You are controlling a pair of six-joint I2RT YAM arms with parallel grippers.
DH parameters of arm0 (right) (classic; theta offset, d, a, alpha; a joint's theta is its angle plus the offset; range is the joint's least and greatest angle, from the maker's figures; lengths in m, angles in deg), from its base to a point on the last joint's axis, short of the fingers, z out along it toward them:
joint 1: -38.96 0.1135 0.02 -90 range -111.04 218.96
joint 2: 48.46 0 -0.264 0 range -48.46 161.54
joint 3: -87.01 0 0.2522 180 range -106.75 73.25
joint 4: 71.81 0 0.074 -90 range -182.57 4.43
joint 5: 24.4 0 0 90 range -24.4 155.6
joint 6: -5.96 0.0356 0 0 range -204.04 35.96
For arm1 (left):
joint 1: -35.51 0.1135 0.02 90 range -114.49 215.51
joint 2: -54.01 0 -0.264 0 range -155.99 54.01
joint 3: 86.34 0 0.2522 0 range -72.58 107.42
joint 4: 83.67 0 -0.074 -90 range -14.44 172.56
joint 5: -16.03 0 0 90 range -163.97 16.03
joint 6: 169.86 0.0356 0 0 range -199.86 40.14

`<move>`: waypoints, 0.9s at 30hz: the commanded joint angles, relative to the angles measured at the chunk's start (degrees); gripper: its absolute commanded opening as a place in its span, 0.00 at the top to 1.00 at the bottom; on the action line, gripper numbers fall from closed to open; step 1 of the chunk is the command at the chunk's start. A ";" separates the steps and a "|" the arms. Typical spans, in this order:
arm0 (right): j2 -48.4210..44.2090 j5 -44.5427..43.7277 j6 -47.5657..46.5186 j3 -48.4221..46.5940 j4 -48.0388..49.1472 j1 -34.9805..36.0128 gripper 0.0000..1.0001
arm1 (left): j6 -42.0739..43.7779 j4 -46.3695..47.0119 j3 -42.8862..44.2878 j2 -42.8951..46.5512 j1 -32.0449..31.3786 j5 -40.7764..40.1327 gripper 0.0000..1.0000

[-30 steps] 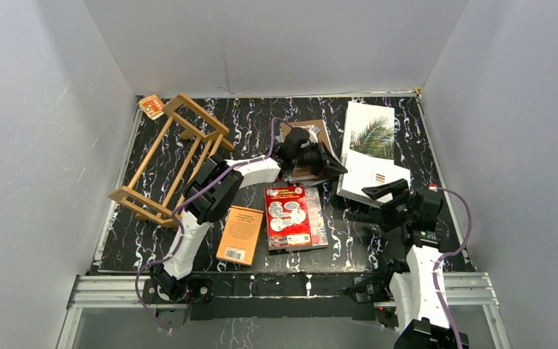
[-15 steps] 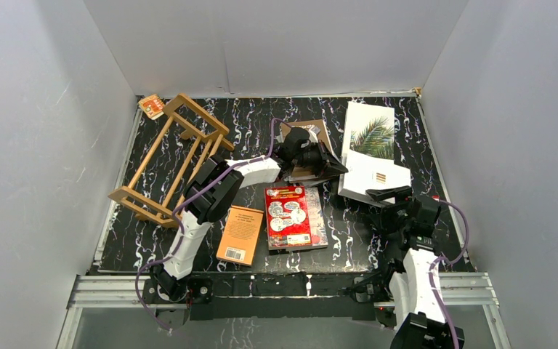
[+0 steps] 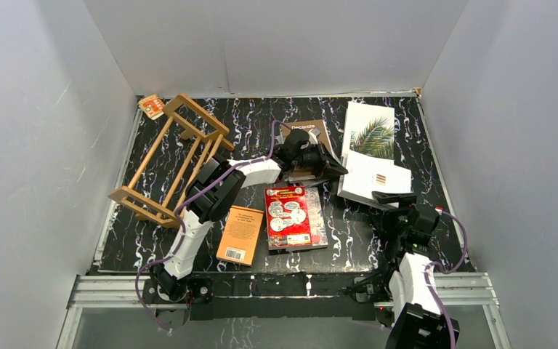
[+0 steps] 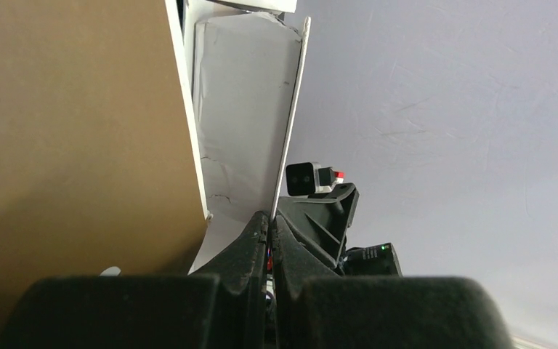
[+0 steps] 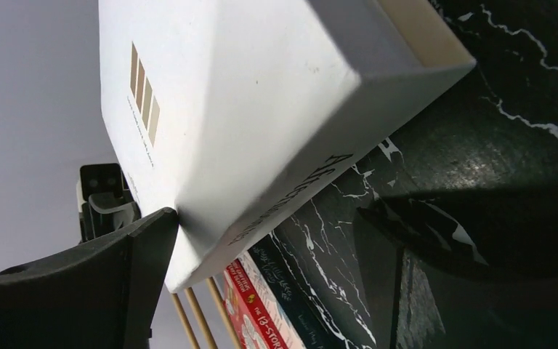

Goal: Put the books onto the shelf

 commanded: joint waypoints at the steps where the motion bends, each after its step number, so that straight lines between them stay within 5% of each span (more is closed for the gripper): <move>1: -0.98 -2.12 1.49 -0.38 4.34 -0.28 0.01 | -1.48 0.85 1.15 0.36 0.29 2.25 1.00; 13: 1.24 -6.33 6.46 6.41 20.48 -0.28 0.02 | -3.44 3.36 -2.49 2.00 0.26 2.42 1.00; 20: 2.55 -7.36 8.16 7.38 30.68 -0.28 0.23 | -3.77 3.68 -4.71 2.94 0.26 2.52 1.00; 27: 3.01 -6.63 4.52 2.08 24.11 -0.28 0.31 | -3.51 3.69 -5.07 2.92 0.23 3.12 1.00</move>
